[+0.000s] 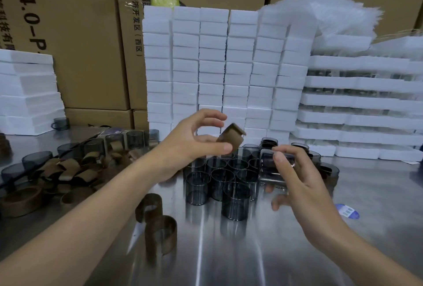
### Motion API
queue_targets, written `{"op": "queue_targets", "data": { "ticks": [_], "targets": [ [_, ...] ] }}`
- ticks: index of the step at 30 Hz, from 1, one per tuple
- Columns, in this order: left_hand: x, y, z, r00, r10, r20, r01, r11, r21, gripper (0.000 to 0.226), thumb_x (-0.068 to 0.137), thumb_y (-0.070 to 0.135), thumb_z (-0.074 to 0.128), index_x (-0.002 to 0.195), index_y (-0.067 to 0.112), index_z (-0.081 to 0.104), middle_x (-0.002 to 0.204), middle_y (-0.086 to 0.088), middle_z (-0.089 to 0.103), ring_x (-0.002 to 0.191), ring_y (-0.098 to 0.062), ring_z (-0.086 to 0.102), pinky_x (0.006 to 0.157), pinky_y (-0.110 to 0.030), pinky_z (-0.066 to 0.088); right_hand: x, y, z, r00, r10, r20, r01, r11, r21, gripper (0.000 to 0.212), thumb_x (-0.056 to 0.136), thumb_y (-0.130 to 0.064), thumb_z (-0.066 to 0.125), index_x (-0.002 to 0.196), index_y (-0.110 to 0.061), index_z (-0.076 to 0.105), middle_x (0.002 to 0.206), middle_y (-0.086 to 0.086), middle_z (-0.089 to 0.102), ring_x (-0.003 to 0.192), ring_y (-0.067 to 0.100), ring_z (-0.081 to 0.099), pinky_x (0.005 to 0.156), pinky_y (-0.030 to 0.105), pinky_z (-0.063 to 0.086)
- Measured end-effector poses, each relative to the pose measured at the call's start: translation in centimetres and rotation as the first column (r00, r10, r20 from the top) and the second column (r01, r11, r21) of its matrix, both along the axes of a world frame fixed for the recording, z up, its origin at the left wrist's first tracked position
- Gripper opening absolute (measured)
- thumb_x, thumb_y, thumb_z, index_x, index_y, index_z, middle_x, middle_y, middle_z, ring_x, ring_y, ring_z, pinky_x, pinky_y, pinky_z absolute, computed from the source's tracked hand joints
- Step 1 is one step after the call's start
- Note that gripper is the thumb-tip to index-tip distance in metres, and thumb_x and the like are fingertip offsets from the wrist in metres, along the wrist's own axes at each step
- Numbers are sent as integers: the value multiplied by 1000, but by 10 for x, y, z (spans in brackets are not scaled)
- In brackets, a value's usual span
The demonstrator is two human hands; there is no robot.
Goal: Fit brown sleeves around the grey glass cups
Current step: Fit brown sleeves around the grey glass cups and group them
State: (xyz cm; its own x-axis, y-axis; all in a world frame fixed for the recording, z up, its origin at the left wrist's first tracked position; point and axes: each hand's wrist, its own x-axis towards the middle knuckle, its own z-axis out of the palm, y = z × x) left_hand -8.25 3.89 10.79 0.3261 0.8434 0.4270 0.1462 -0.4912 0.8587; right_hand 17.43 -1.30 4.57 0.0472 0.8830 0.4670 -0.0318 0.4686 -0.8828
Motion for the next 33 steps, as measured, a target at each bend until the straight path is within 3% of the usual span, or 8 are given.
{"op": "queue_targets", "data": {
  "ticks": [2, 5, 11, 15, 18, 25, 29, 33],
  "targets": [
    [6, -1, -8, 999, -42, -23, 42, 999, -22, 73, 76, 26, 94, 143, 37, 65, 136, 9, 72, 118, -20, 76, 109, -42, 54, -4, -1, -2, 1000, -15, 9, 15, 1000, 0, 33, 87, -59, 71, 116, -43, 70, 112, 2, 69, 69, 19, 68, 52, 34, 58],
    [19, -3, -18, 996, -83, -38, 83, 996, 7, 68, 79, 15, 94, 141, 26, 69, 132, 2, 77, 123, -19, 73, 111, -44, 57, -6, -1, -5, 998, -61, 27, 60, 998, 24, 40, 87, -63, 77, 122, -50, 64, 118, -9, 72, 79, 21, 76, 71, 43, 64],
    [51, -19, -38, 996, 45, -79, -28, 978, 206, 56, 81, 16, 96, 127, 32, 69, 124, 13, 73, 119, -9, 71, 87, -28, 64, -9, -2, -9, 997, -49, 55, 46, 997, 62, 82, 61, -57, 95, 131, -47, 53, 121, -19, 74, 108, 5, 76, 85, 16, 59],
    [51, -20, -40, 990, -89, -109, 107, 978, 178, 69, 89, 18, 89, 145, 47, 61, 135, 15, 65, 120, -17, 73, 92, -37, 65, -6, -2, -5, 991, -124, 44, 119, 987, 105, 72, 58, -54, 94, 120, -47, 57, 112, -25, 74, 103, -2, 74, 81, 7, 54],
    [49, -18, -37, 981, -190, 41, 187, 980, 71, 45, 97, 21, 73, 139, 37, 71, 138, 4, 71, 125, -22, 72, 96, -40, 63, -3, -2, -5, 984, -165, 61, 156, 978, 140, 70, 60, -47, 95, 118, -42, 56, 112, -24, 73, 103, 1, 75, 83, 9, 54],
    [63, -17, -43, 993, -20, 115, 11, 997, 83, 23, 94, 37, 75, 112, 26, 84, 99, 2, 81, 89, -11, 76, 79, -30, 63, -7, -9, -5, 972, -212, 98, 184, 954, 236, 65, 59, -33, 98, 111, -30, 59, 102, -23, 74, 92, 0, 74, 76, 9, 53],
    [70, -20, -42, 986, -10, 164, 7, 1000, 20, 15, 101, 25, 71, 97, 17, 83, 79, 12, 75, 73, -3, 71, 69, -18, 56, -13, -13, -4, 981, -178, 73, 149, 944, 296, 55, 61, -24, 97, 101, -36, 62, 97, -18, 76, 86, 0, 75, 71, 8, 54],
    [72, -24, -39, 979, -45, 197, 60, 996, -71, 34, 94, 45, 72, 103, 16, 86, 91, 0, 82, 80, -20, 79, 75, -25, 60, -8, -14, -5, 974, -194, 119, 140, 924, 356, 59, 63, -33, 98, 108, -38, 60, 102, -15, 72, 94, 7, 74, 77, 11, 55]
  ]
}}
